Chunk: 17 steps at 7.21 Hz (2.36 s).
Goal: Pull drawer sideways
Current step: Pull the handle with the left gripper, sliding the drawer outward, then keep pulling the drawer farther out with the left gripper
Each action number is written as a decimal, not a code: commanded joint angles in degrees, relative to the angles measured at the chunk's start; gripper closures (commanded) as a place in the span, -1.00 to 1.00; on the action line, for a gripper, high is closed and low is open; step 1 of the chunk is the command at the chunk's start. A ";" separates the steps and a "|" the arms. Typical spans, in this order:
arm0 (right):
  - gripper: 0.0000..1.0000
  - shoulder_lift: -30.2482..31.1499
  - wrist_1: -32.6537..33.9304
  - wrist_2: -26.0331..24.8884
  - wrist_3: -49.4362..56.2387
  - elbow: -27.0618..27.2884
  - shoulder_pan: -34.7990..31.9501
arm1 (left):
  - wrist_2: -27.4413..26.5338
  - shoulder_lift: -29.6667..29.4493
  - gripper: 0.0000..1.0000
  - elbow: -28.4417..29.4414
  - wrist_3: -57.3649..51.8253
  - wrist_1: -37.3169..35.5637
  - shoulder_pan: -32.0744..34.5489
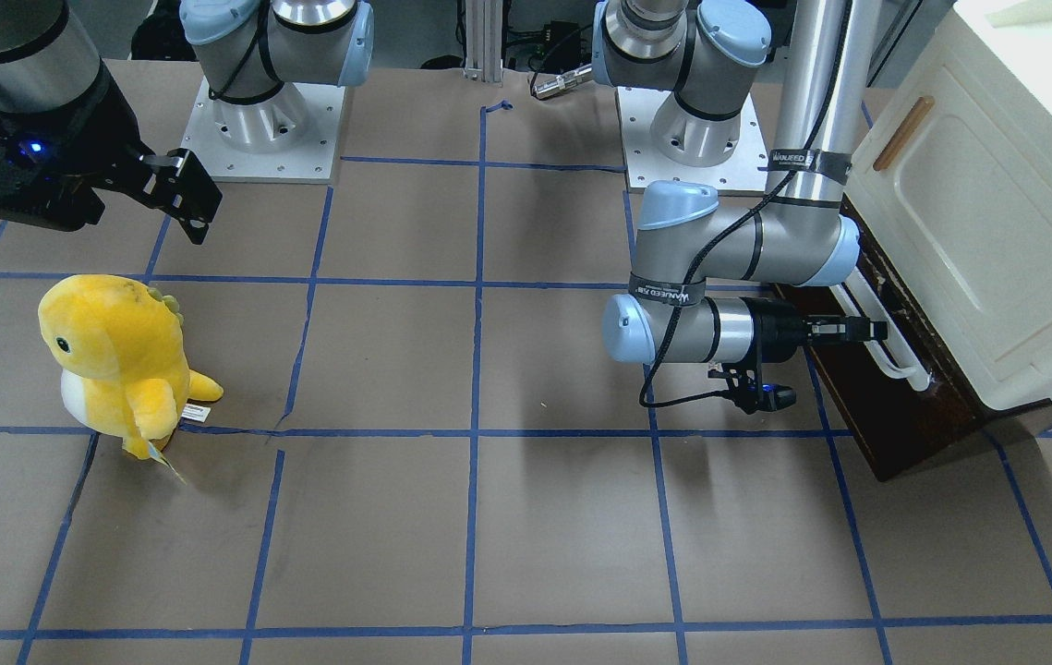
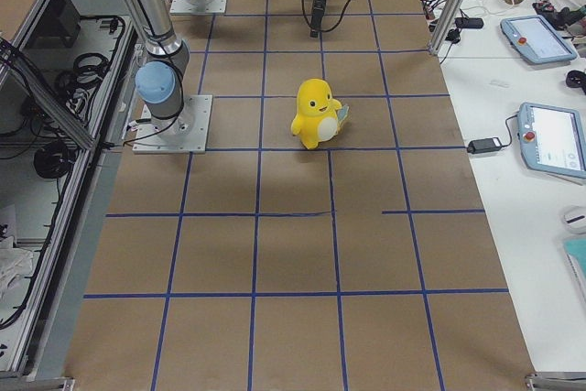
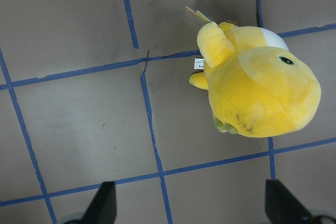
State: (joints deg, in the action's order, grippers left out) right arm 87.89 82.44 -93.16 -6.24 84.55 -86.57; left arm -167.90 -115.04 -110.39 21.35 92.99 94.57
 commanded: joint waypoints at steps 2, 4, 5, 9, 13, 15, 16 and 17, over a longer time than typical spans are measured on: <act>-1.00 0.00 0.00 0.00 0.00 0.00 0.09 | 0.29 0.17 0.44 -0.09 -0.79 0.09 0.43; -1.00 0.00 -0.09 0.00 0.00 0.00 0.00 | 0.29 0.08 0.45 -0.09 -0.79 0.09 1.05; -1.00 0.00 0.00 0.00 0.00 0.00 0.00 | 0.29 0.08 0.45 -0.09 -0.79 0.09 1.40; -1.00 0.00 0.00 0.00 0.00 0.00 0.00 | 0.29 -0.10 0.45 -0.09 -0.79 0.09 2.19; -1.00 0.00 0.00 0.00 0.00 0.00 0.00 | 0.29 -0.19 0.45 -0.09 -0.79 0.00 3.25; -1.00 0.00 0.00 0.00 0.00 0.00 0.00 | 0.29 -0.19 0.45 -0.09 -0.79 0.09 4.73; -1.00 0.00 0.00 0.00 0.00 0.00 0.00 | 0.29 -0.19 0.45 -0.09 -0.79 0.09 5.00; -1.00 0.00 0.00 0.00 0.00 0.00 0.00 | 0.29 -0.19 0.45 -0.09 -0.79 0.09 5.62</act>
State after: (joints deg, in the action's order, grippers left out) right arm 87.89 82.44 -93.16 -6.24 84.55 -86.57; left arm -167.61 -115.22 -110.48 20.57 93.07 99.52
